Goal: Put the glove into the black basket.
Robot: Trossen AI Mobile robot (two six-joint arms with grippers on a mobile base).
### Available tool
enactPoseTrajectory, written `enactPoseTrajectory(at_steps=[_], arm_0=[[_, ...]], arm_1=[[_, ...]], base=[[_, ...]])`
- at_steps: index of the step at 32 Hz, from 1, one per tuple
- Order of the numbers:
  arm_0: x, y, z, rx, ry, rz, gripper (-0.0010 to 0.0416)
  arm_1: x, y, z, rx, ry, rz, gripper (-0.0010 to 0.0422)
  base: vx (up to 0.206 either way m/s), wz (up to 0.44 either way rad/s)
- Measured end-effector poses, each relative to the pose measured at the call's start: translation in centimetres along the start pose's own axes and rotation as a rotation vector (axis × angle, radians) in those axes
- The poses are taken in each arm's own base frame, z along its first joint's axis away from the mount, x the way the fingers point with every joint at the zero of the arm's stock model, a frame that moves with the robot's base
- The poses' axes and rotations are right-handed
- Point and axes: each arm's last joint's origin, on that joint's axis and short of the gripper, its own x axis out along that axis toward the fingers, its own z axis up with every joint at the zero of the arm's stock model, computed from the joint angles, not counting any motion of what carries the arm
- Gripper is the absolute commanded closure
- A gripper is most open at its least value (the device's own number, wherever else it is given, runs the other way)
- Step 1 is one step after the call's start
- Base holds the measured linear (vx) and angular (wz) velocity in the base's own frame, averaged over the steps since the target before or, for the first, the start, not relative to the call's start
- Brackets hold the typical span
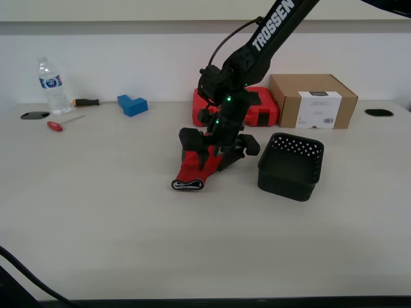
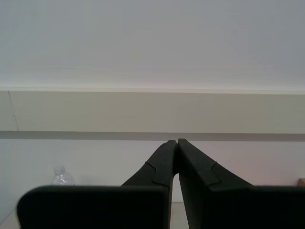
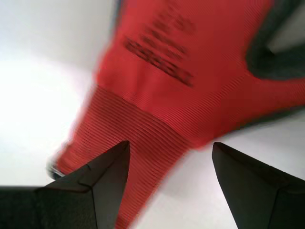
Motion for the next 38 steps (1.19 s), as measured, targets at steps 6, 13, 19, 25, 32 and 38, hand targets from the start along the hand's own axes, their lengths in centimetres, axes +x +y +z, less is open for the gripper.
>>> enactPoseTrajectory(at_steps=[6,13,19,25,32,38], arm_0=[[0.6,2.1,0.1,0.051,-0.038,0.124,0.0165],[2.6,2.4,-1.5,0.083,0.040,0.090,0.0166],[3.0,3.0,-1.7,0.111,0.033,0.063,0.0244],[2.3,3.9,-0.5,0.095,-0.001,0.101,0.0390],[1.7,4.5,0.3,0.064,-0.025,0.133,0.0407],[0.6,5.7,1.5,0.036,-0.026,0.224,0.0407]], arm_1=[[0.0,0.0,0.0,0.000,0.000,0.000,0.0412],[0.0,0.0,0.0,0.000,0.005,0.000,0.0412],[0.0,0.0,0.0,0.000,0.004,0.000,0.0412],[0.0,0.0,0.0,0.000,0.005,0.000,0.0412],[0.0,0.0,0.0,0.000,0.005,0.000,0.0412],[0.0,0.0,0.0,0.000,0.005,0.000,0.0412]], base=[[0.000,0.000],[0.000,0.000],[0.000,0.000],[0.000,0.000],[0.000,0.000],[0.000,0.000]])
